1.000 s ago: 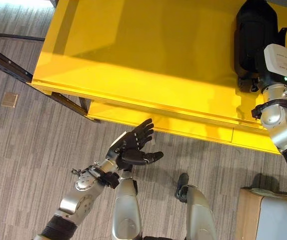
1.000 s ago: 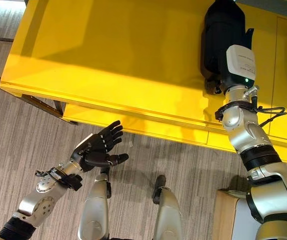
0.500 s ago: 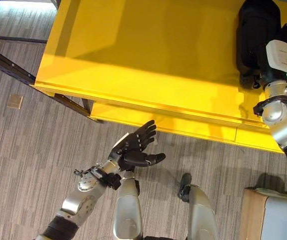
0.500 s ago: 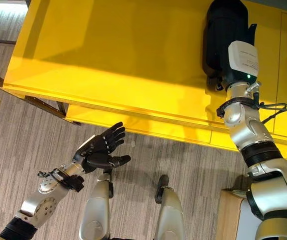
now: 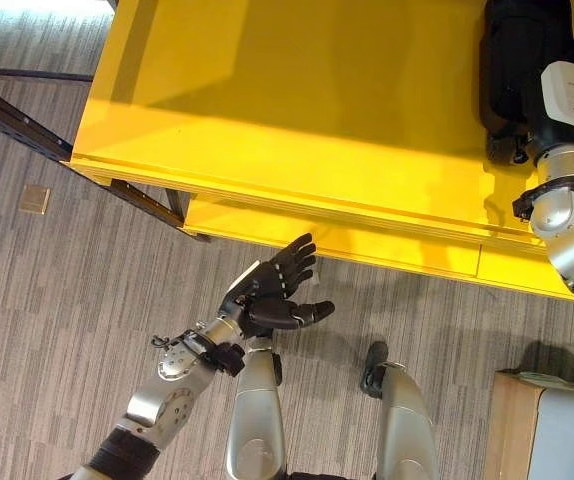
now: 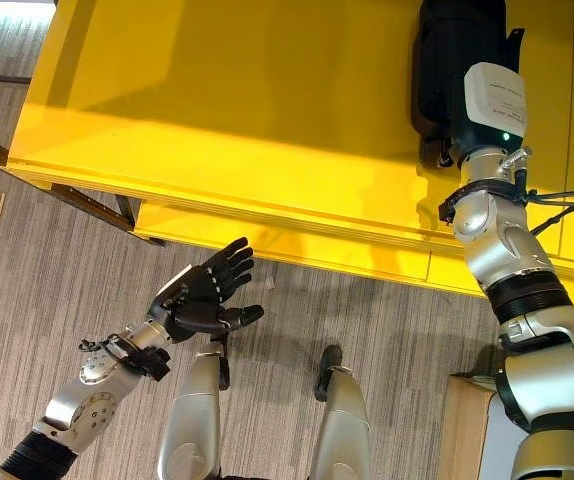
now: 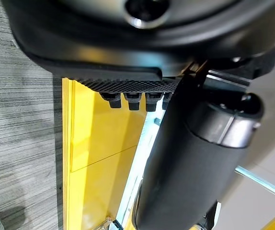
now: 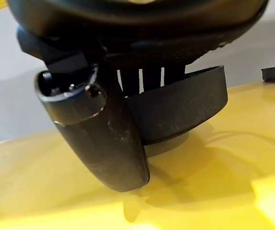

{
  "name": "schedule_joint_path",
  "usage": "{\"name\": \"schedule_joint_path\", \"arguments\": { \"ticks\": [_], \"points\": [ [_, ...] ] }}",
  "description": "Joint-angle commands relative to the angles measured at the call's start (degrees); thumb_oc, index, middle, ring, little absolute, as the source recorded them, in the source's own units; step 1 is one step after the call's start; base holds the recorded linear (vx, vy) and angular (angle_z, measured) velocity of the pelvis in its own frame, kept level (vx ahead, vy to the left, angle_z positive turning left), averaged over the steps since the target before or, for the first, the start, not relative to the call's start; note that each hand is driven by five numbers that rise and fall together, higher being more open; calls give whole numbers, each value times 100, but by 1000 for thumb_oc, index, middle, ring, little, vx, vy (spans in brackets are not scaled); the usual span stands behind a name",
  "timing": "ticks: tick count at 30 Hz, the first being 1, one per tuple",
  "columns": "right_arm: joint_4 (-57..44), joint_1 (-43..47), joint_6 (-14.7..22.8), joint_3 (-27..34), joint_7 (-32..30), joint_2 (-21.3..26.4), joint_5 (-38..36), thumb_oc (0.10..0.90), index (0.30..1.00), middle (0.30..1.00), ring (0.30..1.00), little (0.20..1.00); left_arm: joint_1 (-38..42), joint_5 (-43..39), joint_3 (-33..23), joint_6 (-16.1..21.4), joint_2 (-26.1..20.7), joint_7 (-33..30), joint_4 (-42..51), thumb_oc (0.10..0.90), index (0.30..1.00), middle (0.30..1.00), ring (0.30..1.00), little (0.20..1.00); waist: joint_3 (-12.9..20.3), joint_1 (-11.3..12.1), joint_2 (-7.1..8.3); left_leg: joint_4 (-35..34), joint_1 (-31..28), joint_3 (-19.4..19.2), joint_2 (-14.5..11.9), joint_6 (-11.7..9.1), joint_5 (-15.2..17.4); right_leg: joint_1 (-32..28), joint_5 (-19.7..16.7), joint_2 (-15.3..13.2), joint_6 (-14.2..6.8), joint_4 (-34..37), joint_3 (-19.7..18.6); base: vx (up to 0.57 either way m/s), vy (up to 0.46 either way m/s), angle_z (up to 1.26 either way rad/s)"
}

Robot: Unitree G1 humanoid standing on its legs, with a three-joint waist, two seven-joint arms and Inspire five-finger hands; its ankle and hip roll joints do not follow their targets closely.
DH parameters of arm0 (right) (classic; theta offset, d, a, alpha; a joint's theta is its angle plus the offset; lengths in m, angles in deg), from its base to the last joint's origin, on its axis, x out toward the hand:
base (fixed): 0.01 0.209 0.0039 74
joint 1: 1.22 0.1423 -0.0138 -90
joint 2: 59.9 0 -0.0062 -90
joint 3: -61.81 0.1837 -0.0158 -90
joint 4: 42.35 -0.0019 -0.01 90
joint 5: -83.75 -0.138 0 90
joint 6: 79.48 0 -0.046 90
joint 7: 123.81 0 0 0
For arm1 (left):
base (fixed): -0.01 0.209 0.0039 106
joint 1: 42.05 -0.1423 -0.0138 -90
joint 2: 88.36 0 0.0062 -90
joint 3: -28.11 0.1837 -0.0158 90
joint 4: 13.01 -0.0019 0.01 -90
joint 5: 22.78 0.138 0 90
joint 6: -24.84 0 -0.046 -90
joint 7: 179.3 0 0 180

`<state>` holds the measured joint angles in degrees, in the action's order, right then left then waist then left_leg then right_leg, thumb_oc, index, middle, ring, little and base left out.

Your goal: Move parts from the plastic box to the shelf.

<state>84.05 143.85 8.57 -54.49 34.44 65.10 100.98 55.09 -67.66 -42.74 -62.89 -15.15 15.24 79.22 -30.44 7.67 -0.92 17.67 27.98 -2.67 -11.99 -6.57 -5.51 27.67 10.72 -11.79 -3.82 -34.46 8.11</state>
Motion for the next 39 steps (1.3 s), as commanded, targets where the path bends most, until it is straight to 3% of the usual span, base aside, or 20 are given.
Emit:
{"name": "schedule_joint_path", "arguments": {
  "ticks": [1,19,29,39],
  "points": [
    [-19,839,18,-191,-220,316,-133,900,1000,1000,1000,1000,101,-213,19,606,231,462,707,900,1000,1000,1000,1000,65,41,-10,392,-156,-38,359,387,577,-10,179,519,432,-382,198,0,0,0],
    [27,739,39,-162,-237,162,-68,900,1000,1000,1000,1000,232,-219,95,487,268,333,639,900,1000,1000,1000,1000,65,-59,-87,383,-229,-99,373,412,618,-21,128,465,386,-298,82,0,0,0],
    [-142,589,42,-116,48,165,-86,900,1000,1000,1000,1000,184,-258,62,525,301,355,642,900,1000,1000,1000,1000,65,-128,-168,375,-280,-106,381,412,622,-24,155,429,381,-343,17,-1,6,-2],
    [-466,281,78,-116,368,198,-95,900,1000,1000,1000,1000,172,-265,30,553,339,331,597,900,1000,1000,1000,1000,65,-220,-140,356,-352,-142,344,406,619,-46,157,446,385,-349,-29,0,2,-1]
  ]
}}
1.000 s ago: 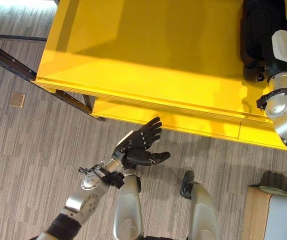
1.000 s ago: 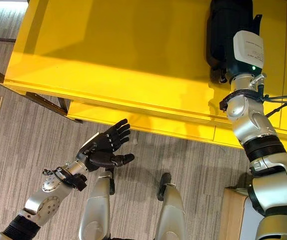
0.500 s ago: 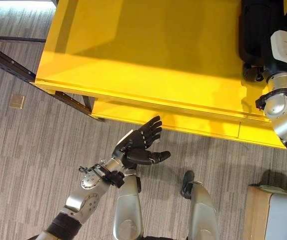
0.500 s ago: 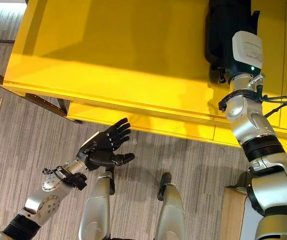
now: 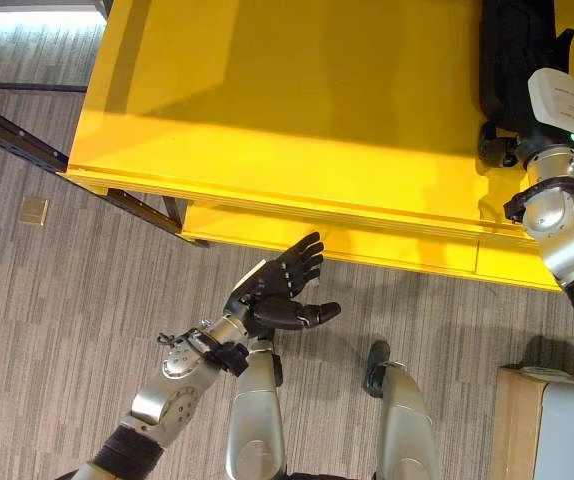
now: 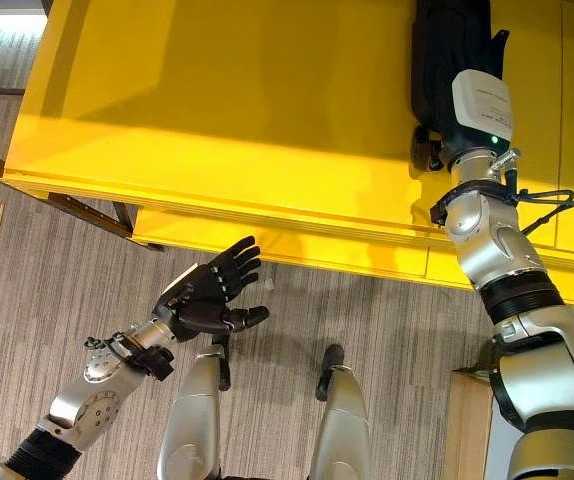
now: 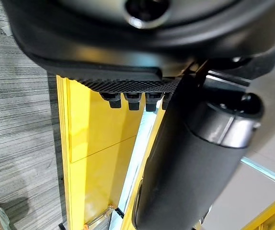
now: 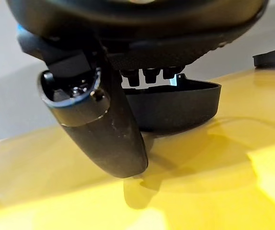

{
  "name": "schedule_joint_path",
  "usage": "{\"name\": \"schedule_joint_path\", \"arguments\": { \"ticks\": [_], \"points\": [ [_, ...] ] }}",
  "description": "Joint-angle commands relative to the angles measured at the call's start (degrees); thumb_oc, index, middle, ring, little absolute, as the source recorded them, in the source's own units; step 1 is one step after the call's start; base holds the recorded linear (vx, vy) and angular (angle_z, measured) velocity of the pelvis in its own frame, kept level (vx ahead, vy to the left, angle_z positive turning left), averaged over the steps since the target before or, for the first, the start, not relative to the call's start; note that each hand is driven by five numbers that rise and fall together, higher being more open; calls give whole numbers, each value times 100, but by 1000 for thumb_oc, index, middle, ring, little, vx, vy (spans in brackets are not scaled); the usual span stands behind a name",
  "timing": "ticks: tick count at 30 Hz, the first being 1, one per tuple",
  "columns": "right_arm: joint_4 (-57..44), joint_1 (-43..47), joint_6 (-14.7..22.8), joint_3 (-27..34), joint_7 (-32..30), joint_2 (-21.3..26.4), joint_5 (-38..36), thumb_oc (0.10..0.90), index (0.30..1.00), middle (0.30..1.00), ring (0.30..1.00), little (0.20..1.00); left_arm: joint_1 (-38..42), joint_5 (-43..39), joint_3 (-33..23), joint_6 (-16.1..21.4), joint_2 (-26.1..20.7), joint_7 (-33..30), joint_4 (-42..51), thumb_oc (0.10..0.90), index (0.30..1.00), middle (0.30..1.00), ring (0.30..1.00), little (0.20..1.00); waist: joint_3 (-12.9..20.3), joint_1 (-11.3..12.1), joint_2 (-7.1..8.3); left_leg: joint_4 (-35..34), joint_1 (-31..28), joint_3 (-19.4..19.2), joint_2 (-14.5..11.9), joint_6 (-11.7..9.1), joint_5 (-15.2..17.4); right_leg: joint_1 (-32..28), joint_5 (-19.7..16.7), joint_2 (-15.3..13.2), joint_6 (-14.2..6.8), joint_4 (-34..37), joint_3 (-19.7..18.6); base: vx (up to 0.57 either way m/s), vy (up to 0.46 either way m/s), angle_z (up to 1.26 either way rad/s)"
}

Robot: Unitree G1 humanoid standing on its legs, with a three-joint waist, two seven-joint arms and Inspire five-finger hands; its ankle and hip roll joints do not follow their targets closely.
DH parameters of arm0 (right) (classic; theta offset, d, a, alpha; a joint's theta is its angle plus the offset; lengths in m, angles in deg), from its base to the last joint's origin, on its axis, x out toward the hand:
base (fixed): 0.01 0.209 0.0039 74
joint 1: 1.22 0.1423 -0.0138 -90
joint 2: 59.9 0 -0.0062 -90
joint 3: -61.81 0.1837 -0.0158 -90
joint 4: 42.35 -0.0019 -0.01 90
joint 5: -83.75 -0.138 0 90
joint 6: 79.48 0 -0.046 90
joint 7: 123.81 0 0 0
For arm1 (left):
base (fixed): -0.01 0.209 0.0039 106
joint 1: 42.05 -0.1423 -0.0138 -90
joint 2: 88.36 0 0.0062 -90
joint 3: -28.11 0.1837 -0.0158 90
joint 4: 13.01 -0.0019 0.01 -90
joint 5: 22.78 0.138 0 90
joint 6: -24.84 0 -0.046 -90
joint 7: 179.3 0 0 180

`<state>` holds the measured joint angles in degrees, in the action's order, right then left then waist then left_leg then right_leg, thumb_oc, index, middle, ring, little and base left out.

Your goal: Move parts from the plastic box to the shelf.

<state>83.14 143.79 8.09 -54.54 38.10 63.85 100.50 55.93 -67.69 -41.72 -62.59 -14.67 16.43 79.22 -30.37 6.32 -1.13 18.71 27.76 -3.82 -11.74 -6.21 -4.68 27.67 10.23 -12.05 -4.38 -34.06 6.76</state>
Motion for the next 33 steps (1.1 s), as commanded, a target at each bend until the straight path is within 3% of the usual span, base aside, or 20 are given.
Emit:
{"name": "schedule_joint_path", "arguments": {
  "ticks": [1,25,27,33],
  "points": [
    [-394,272,117,-114,5,322,-41,900,1000,1000,1000,1000,92,-258,-74,520,293,211,593,900,1000,1000,1000,1000,58,-88,-117,254,-327,-27,320,372,535,-43,206,476,441,-389,104,0,0,0],
    [-667,-260,-116,173,-161,146,-98,900,1000,1000,1000,1000,214,-174,-89,547,387,48,562,900,1000,1000,1000,1000,58,-265,-114,215,-386,-90,317,384,552,-56,159,501,444,-294,3,1,2,-1],
    [-649,-265,-106,181,-253,135,-74,900,1000,1000,1000,1000,213,-174,-91,570,390,65,563,900,1000,1000,1000,1000,58,-266,-119,221,-381,-88,314,388,555,-44,163,502,443,-309,1,0,0,0],
    [-933,-232,292,547,-1324,-11,93,900,1000,1000,1000,1000,221,-241,-130,814,358,-261,603,900,1000,1000,1000,1000,58,-296,-176,264,-374,-60,352,402,597,-38,187,507,451,-332,-24,8,8,-2]
  ]
}}
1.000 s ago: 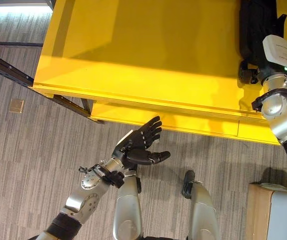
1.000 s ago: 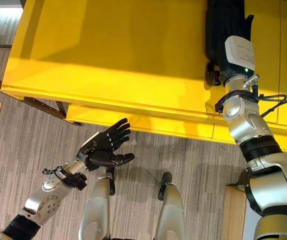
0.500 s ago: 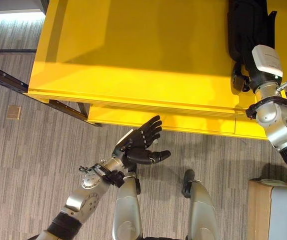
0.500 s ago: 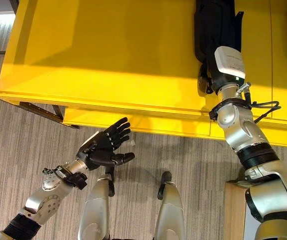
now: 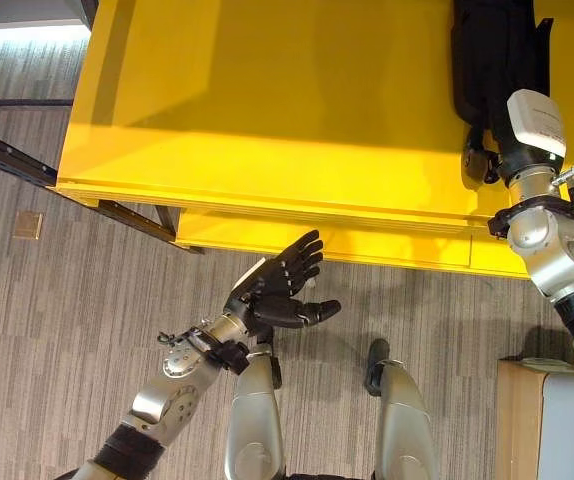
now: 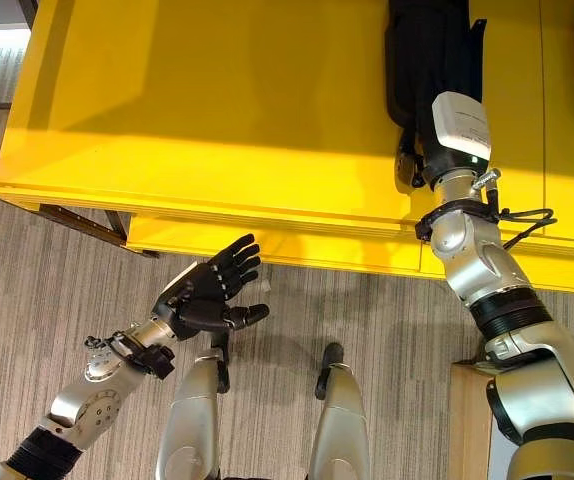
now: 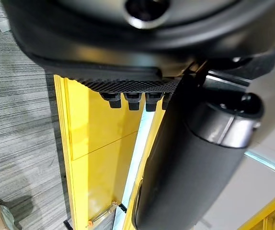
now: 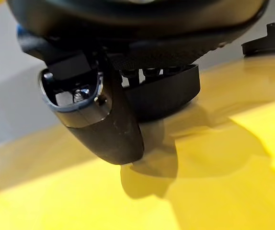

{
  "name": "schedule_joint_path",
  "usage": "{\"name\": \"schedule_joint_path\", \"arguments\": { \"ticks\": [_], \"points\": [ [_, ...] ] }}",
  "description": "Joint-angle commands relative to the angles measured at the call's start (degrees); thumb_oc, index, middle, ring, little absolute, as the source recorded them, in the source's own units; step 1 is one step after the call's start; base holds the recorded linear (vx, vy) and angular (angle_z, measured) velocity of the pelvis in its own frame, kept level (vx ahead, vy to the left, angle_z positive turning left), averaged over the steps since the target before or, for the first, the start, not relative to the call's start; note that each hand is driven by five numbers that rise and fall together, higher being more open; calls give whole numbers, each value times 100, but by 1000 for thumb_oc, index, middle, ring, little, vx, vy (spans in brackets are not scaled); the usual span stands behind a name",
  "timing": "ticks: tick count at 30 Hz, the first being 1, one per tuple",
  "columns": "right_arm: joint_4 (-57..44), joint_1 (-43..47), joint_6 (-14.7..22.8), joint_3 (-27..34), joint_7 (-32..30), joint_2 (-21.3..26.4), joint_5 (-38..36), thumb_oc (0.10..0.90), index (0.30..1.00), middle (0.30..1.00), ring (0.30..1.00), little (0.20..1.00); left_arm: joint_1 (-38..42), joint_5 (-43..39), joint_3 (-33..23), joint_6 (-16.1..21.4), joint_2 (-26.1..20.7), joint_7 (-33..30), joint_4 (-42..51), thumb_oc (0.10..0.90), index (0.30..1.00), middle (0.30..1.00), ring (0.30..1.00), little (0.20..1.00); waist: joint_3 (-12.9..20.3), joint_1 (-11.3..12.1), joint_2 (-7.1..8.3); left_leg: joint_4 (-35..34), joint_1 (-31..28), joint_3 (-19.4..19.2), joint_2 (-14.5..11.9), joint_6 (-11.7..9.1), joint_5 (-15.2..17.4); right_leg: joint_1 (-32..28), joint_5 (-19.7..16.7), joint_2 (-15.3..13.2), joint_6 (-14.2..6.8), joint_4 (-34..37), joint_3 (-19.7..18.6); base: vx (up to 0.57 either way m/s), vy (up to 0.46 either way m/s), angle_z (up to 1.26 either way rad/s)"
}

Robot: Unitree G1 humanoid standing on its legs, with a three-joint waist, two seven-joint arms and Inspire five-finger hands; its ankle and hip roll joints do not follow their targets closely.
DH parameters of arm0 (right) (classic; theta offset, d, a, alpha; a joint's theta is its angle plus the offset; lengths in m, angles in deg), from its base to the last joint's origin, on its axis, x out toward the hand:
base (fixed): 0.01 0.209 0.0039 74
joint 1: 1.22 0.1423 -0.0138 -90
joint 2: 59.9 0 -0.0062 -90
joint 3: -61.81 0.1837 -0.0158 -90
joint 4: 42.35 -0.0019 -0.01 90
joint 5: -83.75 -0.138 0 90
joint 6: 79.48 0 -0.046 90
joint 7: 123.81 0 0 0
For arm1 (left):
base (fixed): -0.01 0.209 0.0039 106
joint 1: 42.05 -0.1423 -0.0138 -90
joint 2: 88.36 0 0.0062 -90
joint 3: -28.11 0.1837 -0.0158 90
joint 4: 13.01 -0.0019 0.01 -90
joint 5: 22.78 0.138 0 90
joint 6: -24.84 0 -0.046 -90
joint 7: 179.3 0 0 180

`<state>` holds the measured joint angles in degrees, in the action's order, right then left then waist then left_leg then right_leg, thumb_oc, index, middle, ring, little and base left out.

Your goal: Move parts from the plastic box to the shelf.

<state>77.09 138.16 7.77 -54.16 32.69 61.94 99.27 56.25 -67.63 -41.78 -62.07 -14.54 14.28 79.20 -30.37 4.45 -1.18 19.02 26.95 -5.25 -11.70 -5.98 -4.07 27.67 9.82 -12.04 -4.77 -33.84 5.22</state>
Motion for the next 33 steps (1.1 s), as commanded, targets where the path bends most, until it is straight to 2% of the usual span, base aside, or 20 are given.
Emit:
{"name": "schedule_joint_path", "arguments": {
  "ticks": [1,2,5,10,20,26,33],
  "points": [
    [-399,336,348,574,-910,142,310,900,1000,1000,1000,1000,201,-215,-141,780,358,-49,586,900,1000,1000,1000,1000,58,-111,-182,223,-305,80,355,381,538,-44,230,504,492,-350,129,21,40,-7],
    [-574,298,415,727,-1150,99,511,900,1000,1000,1000,1000,145,-192,-158,841,404,-37,594,900,1000,1000,1000,1000,58,-120,-225,193,-330,83,387,375,539,-48,232,496,495,-337,117,14,35,-4],
    [-733,254,413,793,-1275,53,625,900,1000,1000,1000,1000,115,-193,-148,893,432,-12,580,900,1000,1000,1000,1000,58,-133,-248,156,-351,70,402,372,534,-49,226,491,494,-309,107,2,23,0],
    [-932,188,609,841,-1129,16,549,900,1000,1000,1000,1000,40,-185,-107,974,440,143,573,900,1000,1000,1000,1000,58,-155,-292,130,-392,57,412,360,538,-50,229,458,494,-306,86,2,34,-1],
    [-1255,79,755,762,-1032,14,672,900,1000,1000,1000,1000,-14,-219,-100,953,429,119,652,900,1000,1000,1000,1000,58,-179,-301,124,-446,39,411,357,543,-71,247,434,497,-337,76,1,2,0],
    [-1596,-47,1191,896,-1528,-91,477,900,1000,1000,1000,1000,-73,-229,-49,996,428,61,717,900,1000,1000,1000,1000,58,-216,-323,29,-527,7,404,355,520,-119,228,418,491,-274,74,0,0,0],
    [-2626,-490,1646,1430,-1773,-448,776,900,1000,1000,1000,1000,-217,-225,-111,954,461,-11,879,900,1000,1000,1000,1000,89,-317,-353,-111,-671,-53,412,347,498,-192,199,395,474,-167,43,23,39,-2]
  ]
}}
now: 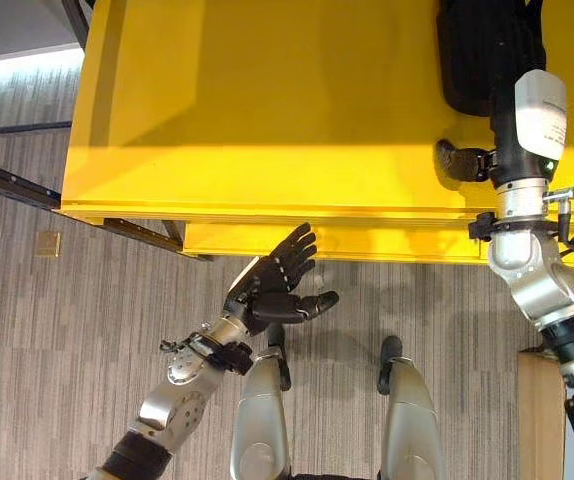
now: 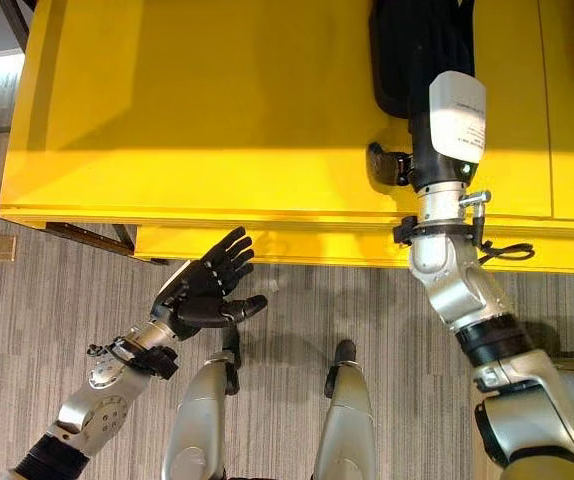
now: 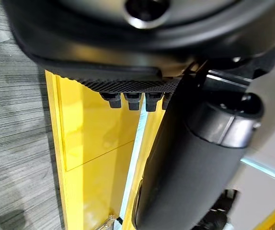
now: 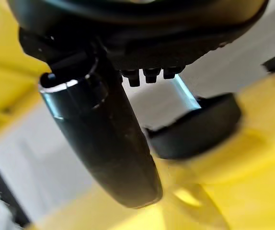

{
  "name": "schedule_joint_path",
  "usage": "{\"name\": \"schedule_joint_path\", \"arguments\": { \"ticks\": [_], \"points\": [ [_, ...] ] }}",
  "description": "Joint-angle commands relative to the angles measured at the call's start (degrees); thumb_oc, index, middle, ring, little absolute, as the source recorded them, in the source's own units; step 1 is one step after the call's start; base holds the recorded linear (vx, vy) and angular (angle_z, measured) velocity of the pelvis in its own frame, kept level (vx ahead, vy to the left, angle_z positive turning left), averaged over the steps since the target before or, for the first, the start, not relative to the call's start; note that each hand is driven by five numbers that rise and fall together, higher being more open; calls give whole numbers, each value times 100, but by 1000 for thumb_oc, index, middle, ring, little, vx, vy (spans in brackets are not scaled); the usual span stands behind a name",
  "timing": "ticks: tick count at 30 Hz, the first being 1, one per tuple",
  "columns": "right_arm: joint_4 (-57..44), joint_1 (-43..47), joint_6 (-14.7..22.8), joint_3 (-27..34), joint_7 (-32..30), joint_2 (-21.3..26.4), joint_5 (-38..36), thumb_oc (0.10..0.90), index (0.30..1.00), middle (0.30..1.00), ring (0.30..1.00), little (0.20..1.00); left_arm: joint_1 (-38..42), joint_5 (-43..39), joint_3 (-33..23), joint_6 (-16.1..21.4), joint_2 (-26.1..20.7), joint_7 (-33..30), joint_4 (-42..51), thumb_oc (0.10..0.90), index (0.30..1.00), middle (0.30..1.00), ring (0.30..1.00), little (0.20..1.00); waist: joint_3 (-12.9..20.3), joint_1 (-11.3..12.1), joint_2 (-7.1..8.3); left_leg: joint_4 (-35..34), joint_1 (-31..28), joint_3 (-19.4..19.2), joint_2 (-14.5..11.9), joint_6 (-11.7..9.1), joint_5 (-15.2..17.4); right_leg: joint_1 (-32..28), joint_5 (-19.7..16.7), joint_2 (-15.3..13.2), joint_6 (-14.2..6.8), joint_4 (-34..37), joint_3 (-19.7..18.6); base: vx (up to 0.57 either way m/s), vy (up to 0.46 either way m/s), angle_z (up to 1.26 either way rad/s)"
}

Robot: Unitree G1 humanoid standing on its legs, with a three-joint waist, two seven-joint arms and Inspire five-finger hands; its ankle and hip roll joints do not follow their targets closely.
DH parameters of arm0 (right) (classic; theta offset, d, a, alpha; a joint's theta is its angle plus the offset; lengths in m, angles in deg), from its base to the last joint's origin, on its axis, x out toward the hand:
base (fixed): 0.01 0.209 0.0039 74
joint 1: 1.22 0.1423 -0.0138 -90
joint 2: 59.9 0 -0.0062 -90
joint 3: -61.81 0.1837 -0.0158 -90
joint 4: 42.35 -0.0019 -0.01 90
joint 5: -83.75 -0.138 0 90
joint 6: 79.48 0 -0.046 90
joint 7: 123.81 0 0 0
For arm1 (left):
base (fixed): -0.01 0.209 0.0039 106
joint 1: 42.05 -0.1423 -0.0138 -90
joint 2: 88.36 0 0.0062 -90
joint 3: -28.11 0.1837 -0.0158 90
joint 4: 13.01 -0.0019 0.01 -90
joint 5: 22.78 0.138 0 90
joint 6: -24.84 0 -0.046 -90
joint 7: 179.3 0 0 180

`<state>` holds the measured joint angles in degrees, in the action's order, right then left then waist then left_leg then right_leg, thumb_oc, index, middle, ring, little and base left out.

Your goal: Move parts from the plastic box to the shelf.

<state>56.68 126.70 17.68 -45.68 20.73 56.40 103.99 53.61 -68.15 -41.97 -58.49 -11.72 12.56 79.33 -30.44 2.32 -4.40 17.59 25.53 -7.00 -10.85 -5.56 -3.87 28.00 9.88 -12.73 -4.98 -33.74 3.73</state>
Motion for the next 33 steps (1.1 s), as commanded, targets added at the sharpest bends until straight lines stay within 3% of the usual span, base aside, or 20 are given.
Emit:
{"name": "schedule_joint_path", "arguments": {
  "ticks": [1,10,17,26,33],
  "points": [
    [-759,594,700,621,-617,31,347,900,1000,1000,1000,1000,24,-173,-84,602,210,126,881,900,1000,1000,1000,1000,110,-126,-43,-3,-568,104,326,304,469,-242,183,460,491,-150,182,34,56,-4],
    [-2770,-375,1277,1361,-1093,-673,-156,900,1000,1000,1000,1000,-243,-237,-58,741,474,-208,1083,900,1000,1000,1000,1000,336,-449,-191,-640,-1092,-156,221,217,260,-527,-47,443,439,414,60,62,112,-5],
    [-3346,-1034,1391,1689,-1484,-928,-237,900,1000,1000,1000,1000,-439,-308,-19,1008,559,-356,1122,900,1000,1000,1000,1000,508,-683,-237,-1295,-1464,-306,67,96,-9,-720,-251,487,382,944,-27,37,107,-7],
    [-3264,-2411,1473,2307,-2274,-1044,-843,900,1000,1000,1000,1000,-756,-350,-130,1303,684,-328,1136,900,1000,1000,1000,1000,776,-968,-216,-1810,-1912,-543,-79,-11,-204,-1129,-458,481,291,1554,-74,22,83,-5],
    [-2655,-3026,1437,2866,-2413,-1197,-1819,900,1000,1000,1000,1000,-960,-518,-283,1425,712,-341,1047,900,1000,1000,1000,1000,1020,-1158,-145,-1962,-2226,-700,-131,-45,-232,-1491,-580,482,248,1914,-129,38,50,-4]
  ]
}}
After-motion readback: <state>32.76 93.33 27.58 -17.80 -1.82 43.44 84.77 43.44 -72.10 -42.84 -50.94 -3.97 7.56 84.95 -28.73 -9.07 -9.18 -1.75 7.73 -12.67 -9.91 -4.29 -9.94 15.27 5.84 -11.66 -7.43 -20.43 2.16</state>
